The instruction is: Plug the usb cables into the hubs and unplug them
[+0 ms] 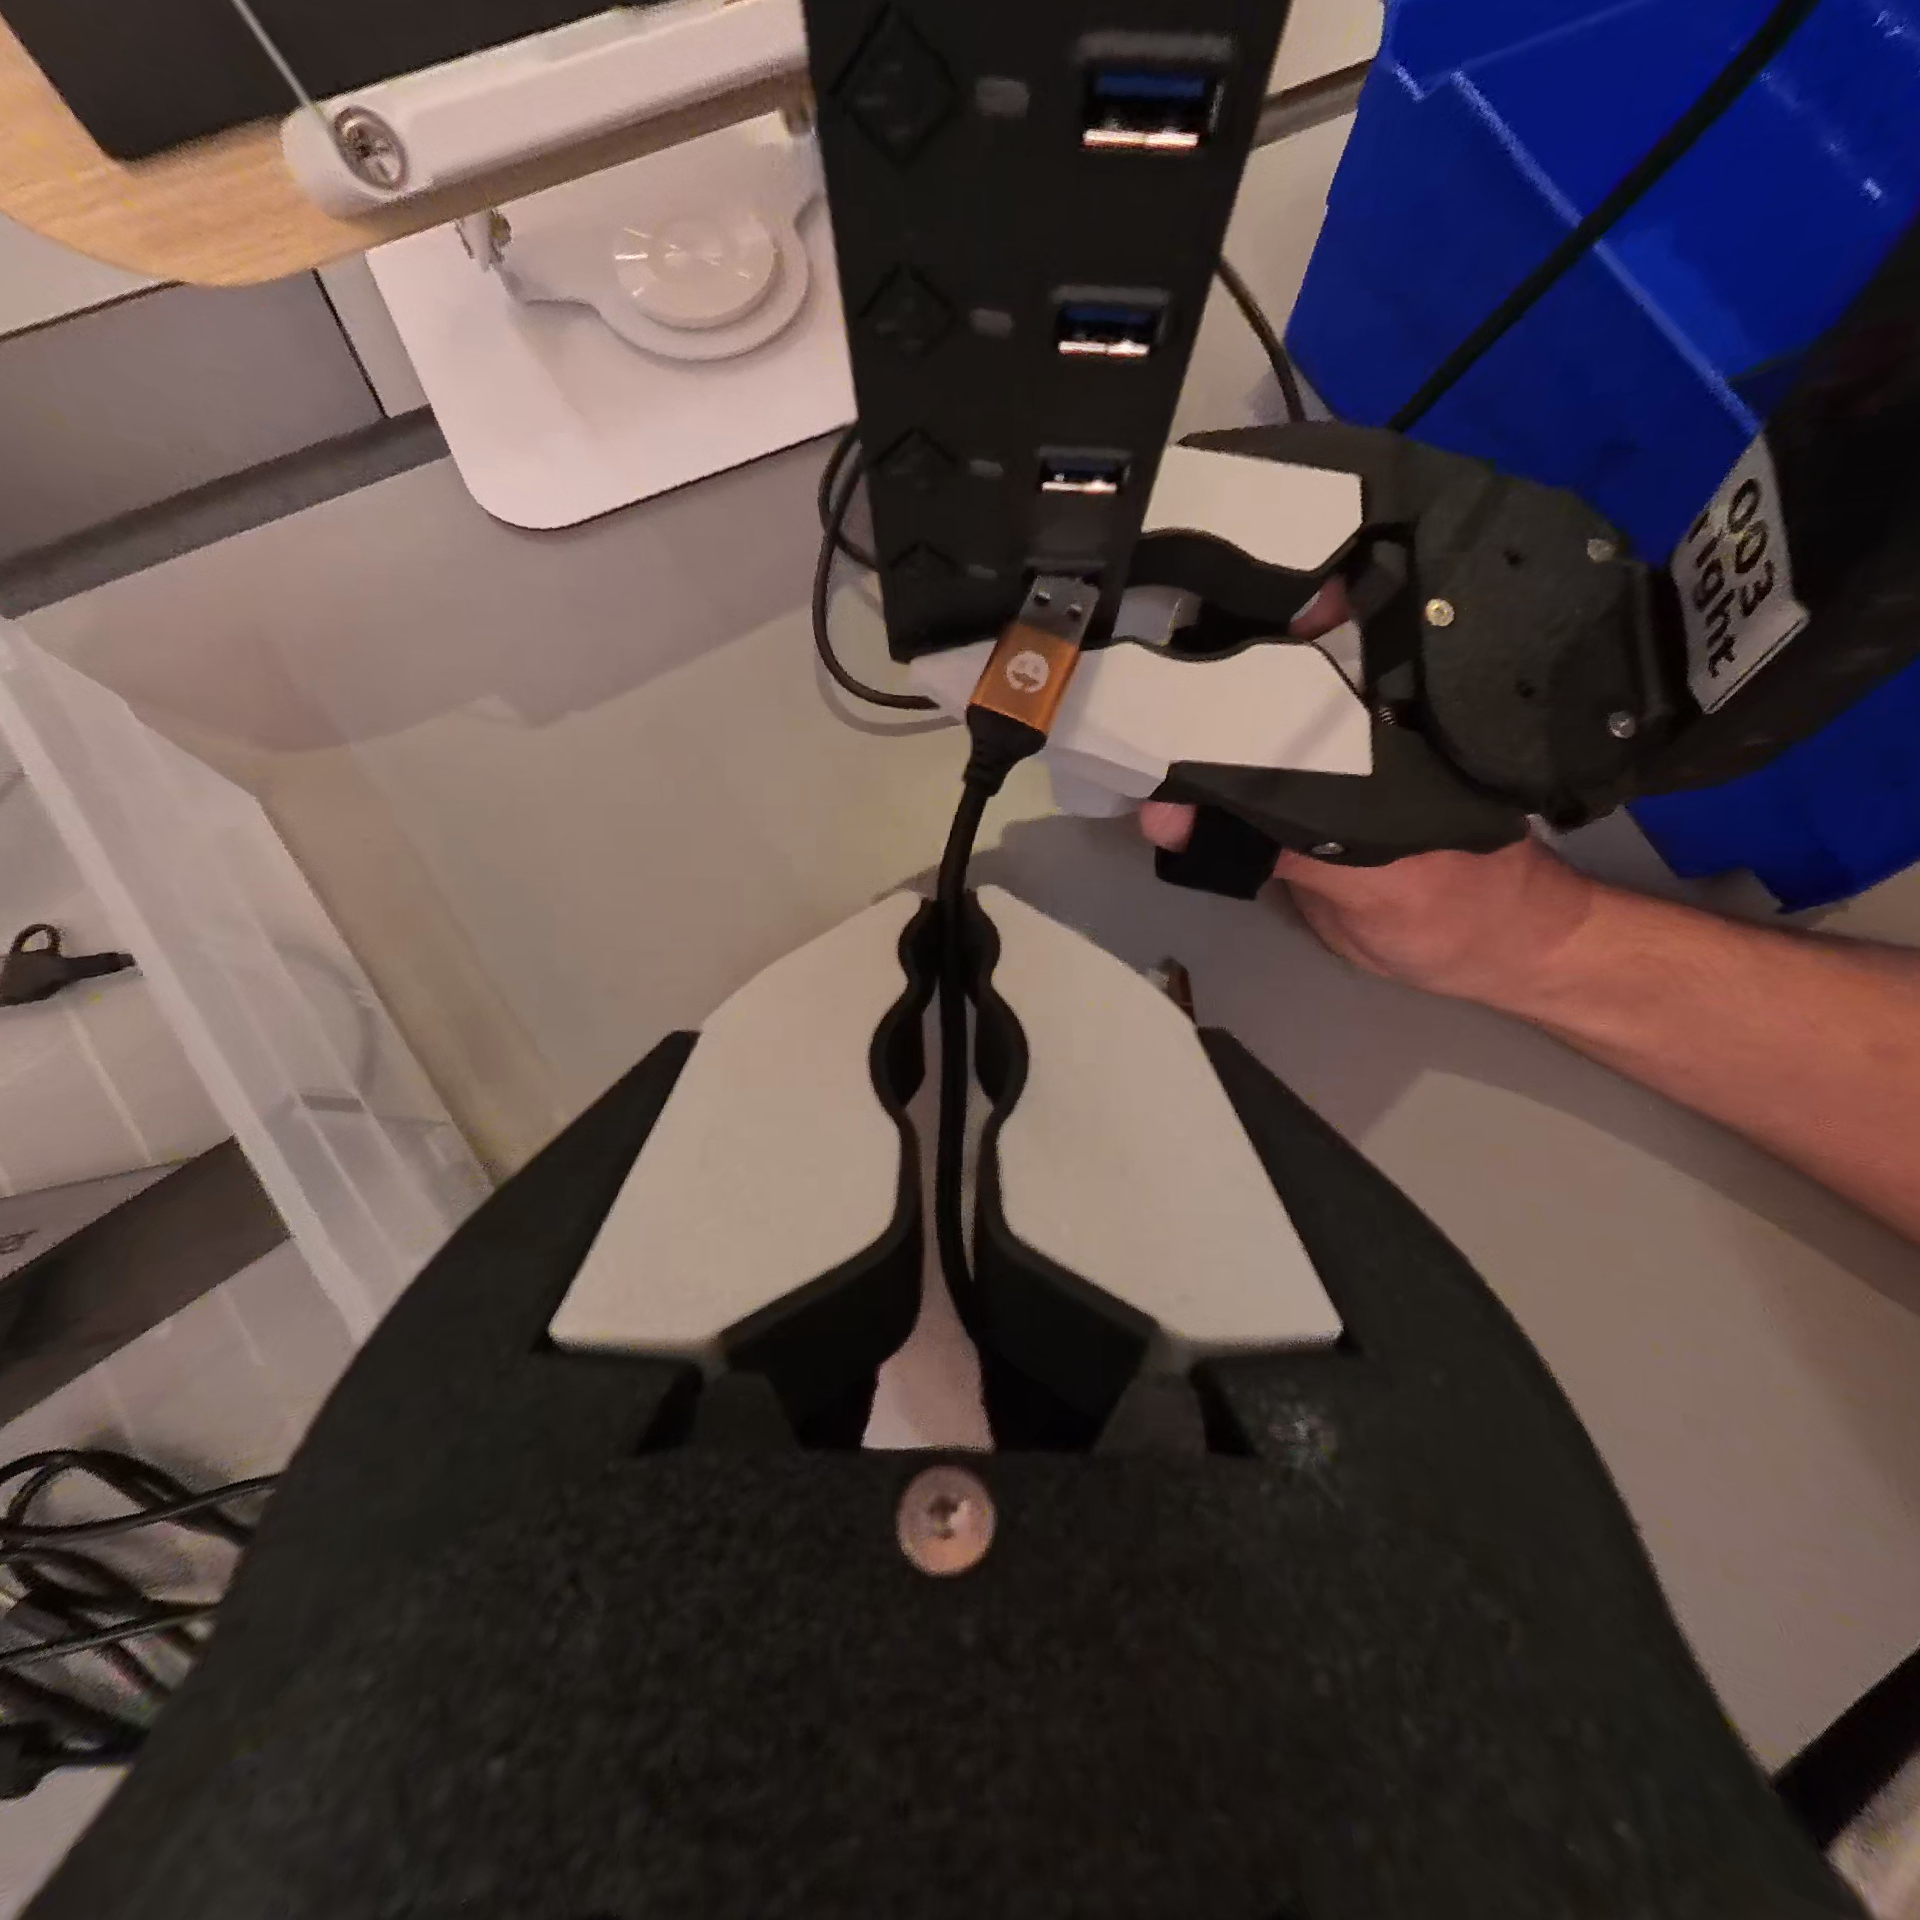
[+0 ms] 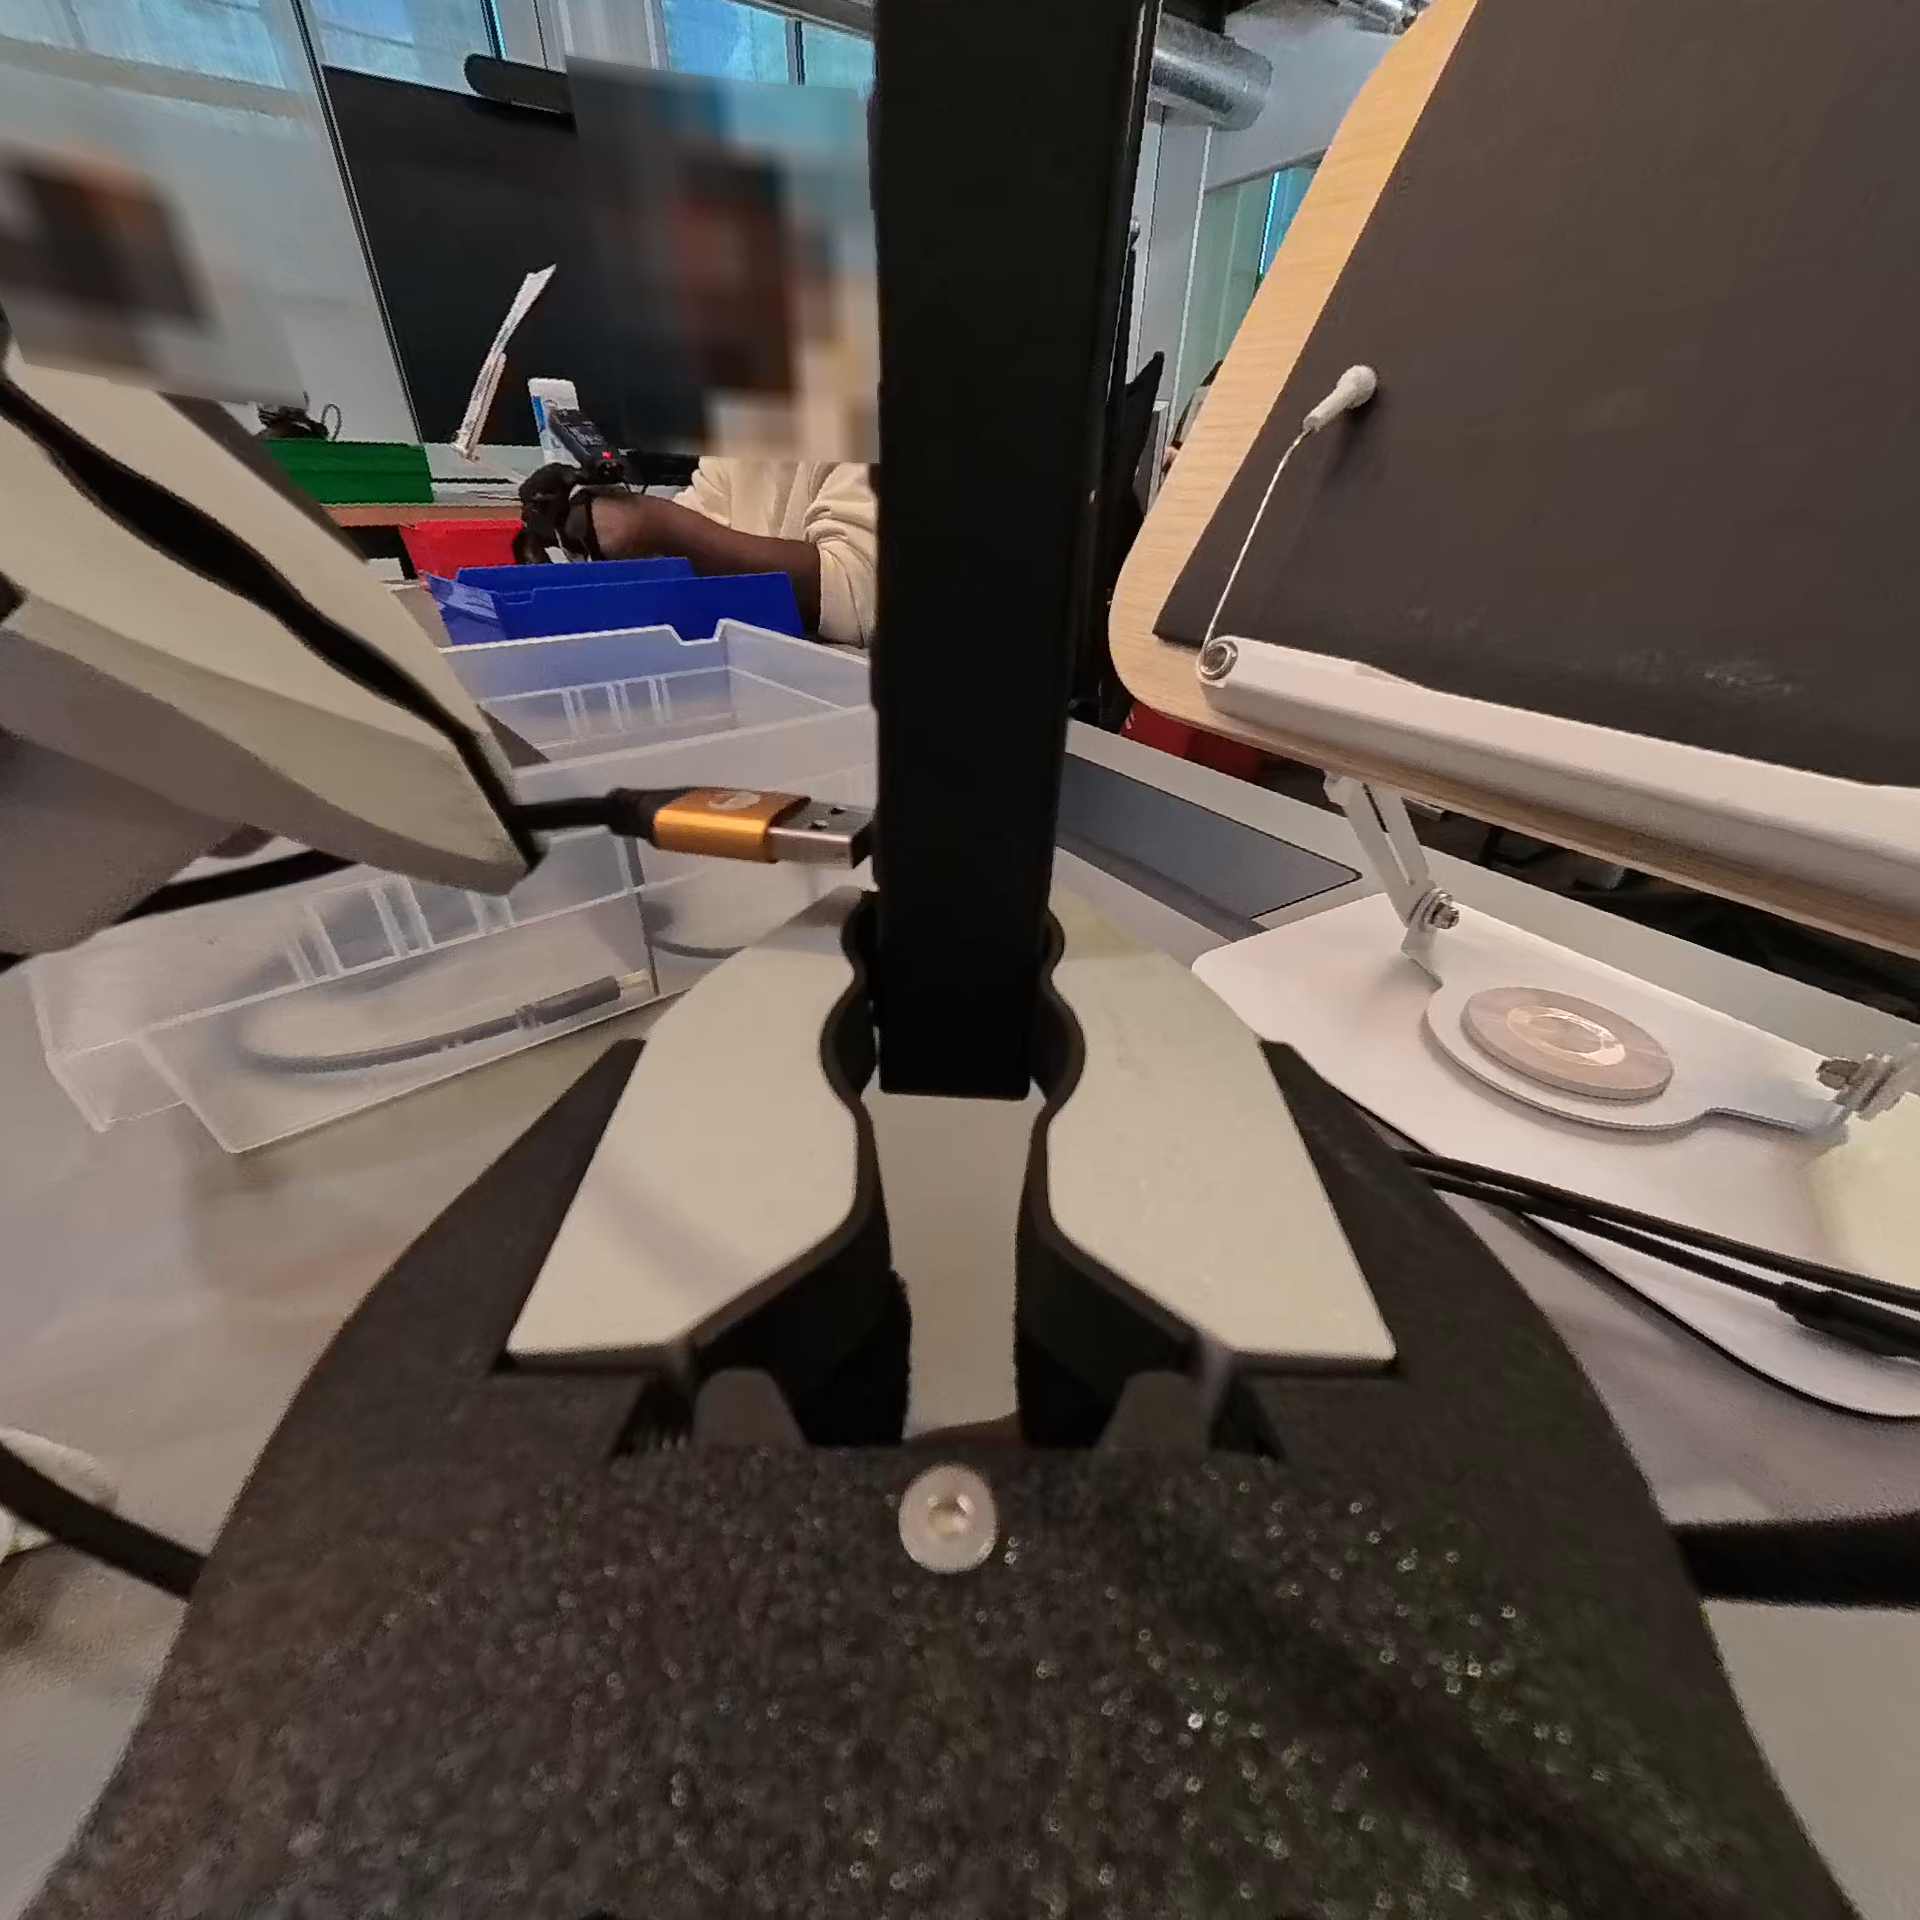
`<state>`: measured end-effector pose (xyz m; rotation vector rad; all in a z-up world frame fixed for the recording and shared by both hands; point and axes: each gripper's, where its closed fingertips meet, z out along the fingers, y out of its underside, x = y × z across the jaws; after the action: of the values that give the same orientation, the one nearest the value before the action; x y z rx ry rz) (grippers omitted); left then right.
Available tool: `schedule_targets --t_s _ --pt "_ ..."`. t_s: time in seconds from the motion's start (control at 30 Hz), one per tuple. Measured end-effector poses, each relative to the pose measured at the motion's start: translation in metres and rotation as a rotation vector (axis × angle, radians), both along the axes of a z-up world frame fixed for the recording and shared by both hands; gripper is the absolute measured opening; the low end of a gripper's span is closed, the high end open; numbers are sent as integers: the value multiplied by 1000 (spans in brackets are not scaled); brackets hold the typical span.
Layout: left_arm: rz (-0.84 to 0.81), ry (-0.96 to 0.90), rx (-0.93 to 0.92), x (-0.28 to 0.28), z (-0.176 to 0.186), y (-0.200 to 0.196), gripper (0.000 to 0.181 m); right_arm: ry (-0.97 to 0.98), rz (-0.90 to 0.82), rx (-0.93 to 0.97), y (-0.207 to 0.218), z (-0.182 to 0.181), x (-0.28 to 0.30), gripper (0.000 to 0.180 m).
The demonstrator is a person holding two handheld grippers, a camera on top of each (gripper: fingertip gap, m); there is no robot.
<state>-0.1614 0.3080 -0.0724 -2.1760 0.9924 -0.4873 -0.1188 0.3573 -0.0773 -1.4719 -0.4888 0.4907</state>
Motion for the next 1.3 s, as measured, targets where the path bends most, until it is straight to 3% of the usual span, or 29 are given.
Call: schedule_targets --t_s 0.37,0.6,0.93,1.17,1.2,1.3 --pt "-11 -155 -16 17 5 -7 3 -8 -51 -20 5 -3 7 25" --pt "-44 -118 72 21 6 -4 3 55 28 -35 1 -1 2 25" --pt "-75 -101 95 23 1 -3 3 -52 40 13 -6 -1 -12 25" --pt "-132 -114 106 25 6 -7 3 -26 47 35 -8 4 -12 25" --pt "-145 -125 113 26 7 -9 4 -9 54 32 -8 5 -11 25" --pt "-196 -166 88 17 13 -26 31 21 13 19 -3 5 0 25"
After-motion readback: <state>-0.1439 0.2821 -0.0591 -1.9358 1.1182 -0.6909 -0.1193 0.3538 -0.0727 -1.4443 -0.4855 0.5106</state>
